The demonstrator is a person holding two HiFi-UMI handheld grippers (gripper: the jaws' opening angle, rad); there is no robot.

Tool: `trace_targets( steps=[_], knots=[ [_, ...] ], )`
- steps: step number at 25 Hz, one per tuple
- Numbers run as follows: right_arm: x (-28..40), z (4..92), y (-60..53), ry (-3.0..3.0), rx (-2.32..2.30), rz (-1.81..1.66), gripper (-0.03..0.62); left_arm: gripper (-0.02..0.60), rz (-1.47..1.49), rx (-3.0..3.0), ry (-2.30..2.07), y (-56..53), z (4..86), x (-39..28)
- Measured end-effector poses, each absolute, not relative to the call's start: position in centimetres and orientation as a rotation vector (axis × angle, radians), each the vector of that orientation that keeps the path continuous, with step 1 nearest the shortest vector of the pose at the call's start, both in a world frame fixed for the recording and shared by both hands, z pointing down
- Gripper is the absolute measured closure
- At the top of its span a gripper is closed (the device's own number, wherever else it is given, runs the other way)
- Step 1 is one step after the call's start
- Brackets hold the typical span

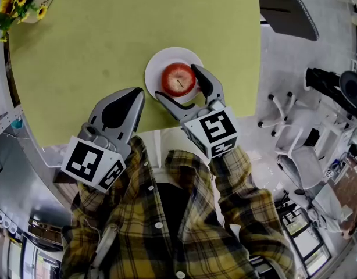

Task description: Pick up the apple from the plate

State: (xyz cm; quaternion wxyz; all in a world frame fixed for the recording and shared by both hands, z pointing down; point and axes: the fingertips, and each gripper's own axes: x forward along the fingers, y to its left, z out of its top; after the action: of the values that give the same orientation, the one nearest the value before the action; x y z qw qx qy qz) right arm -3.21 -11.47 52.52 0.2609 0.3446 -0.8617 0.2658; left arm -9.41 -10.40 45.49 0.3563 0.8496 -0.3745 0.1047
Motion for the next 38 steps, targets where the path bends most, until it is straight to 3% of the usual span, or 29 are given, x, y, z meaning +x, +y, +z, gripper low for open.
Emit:
trace_targets(
  steps=[25, 38],
  knots=[
    [-3.1, 53.4, -11.7, -2.254, 0.93, 0.718, 0.184, 0.574, 0.251, 2.189, -0.992, -11.5, 45.1, -10.3],
    [-2.7, 48.9, -12.7, -2.311, 0.946, 0.684, 0.184, 0.574, 0.208, 2.253, -1.016, -12.7, 41.2, -9.5]
  ],
)
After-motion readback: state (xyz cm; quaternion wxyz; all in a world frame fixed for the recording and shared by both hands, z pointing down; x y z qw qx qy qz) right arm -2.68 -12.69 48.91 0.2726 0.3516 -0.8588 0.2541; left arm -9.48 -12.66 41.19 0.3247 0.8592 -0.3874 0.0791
